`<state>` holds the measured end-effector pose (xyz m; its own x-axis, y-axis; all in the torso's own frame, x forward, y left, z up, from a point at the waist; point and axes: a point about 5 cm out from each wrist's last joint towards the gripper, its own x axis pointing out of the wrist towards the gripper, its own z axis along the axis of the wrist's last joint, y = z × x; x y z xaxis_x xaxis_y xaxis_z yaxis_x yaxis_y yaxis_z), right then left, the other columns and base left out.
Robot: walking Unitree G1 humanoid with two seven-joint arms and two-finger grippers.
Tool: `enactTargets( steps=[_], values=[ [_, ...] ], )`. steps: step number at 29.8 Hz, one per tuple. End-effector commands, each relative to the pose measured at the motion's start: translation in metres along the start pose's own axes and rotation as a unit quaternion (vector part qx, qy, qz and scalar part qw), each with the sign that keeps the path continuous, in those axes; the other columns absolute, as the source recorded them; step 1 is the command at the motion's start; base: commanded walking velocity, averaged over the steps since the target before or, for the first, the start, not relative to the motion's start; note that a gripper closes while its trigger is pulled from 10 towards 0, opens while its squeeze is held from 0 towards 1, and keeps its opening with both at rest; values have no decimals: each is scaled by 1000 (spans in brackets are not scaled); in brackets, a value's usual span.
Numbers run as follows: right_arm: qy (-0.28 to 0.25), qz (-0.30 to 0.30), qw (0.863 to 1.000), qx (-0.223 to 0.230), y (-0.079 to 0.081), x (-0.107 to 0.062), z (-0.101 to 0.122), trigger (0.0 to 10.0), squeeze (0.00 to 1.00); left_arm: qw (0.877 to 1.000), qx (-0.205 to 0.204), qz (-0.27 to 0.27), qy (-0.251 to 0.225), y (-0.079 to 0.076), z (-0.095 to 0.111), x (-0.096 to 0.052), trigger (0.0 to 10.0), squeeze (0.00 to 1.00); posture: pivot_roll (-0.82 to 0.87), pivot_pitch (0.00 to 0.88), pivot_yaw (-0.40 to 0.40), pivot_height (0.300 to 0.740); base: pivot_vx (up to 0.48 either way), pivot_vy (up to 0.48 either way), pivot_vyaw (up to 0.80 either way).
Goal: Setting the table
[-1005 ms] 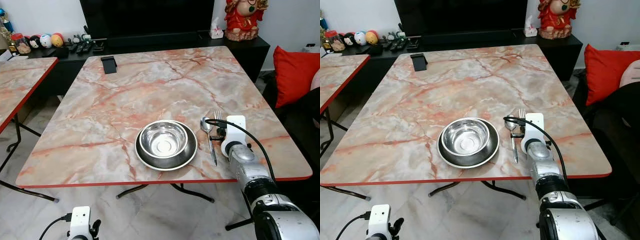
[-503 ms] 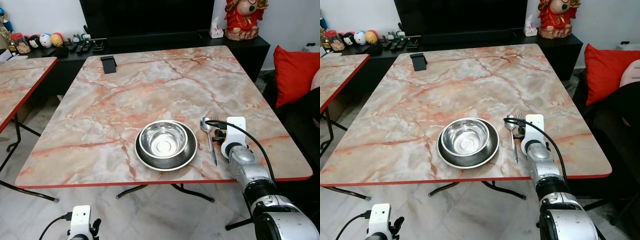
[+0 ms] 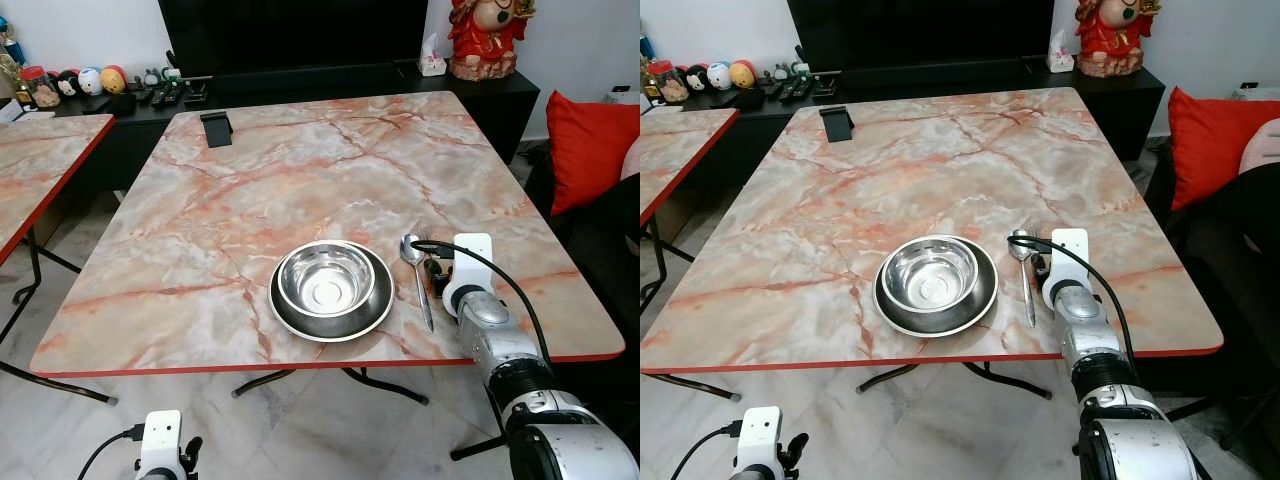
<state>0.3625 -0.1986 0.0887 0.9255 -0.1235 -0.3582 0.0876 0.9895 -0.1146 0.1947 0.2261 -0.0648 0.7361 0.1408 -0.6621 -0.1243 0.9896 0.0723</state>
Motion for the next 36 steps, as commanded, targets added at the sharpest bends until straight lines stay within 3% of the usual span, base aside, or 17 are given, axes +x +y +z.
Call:
enactTargets(
  steps=[1,3,22,32,35,36],
  values=[
    [1,-13,1000,-3,-4,0,-1,10000,220,1000,-1,6,-3,2,2,0,10000,0,-77,0,88,714,0,0,0],
    [1,-13,1000,-3,-4,0,-1,10000,0,1000,-1,5,-3,2,2,0,10000,0,-77,0,88,714,0,0,0],
    [-21,-22,1000,3,-4,0,6,10000,0,1000,0,6,-6,2,3,0,10000,0,-76,0,89,714,0,0,0],
    [-112,-16,993,23,-1,-3,35,10000,0,1000,0,5,-7,1,3,0,10000,0,-77,0,89,714,0,0,0],
    [-188,-12,982,22,-1,-10,51,10000,0,1000,-3,6,-10,2,3,0,10000,0,-74,0,85,714,0,0,0],
    [-188,-12,982,22,-1,-10,51,10000,0,1000,-3,6,-10,2,3,0,10000,0,-74,0,85,714,0,0,0]
  ],
)
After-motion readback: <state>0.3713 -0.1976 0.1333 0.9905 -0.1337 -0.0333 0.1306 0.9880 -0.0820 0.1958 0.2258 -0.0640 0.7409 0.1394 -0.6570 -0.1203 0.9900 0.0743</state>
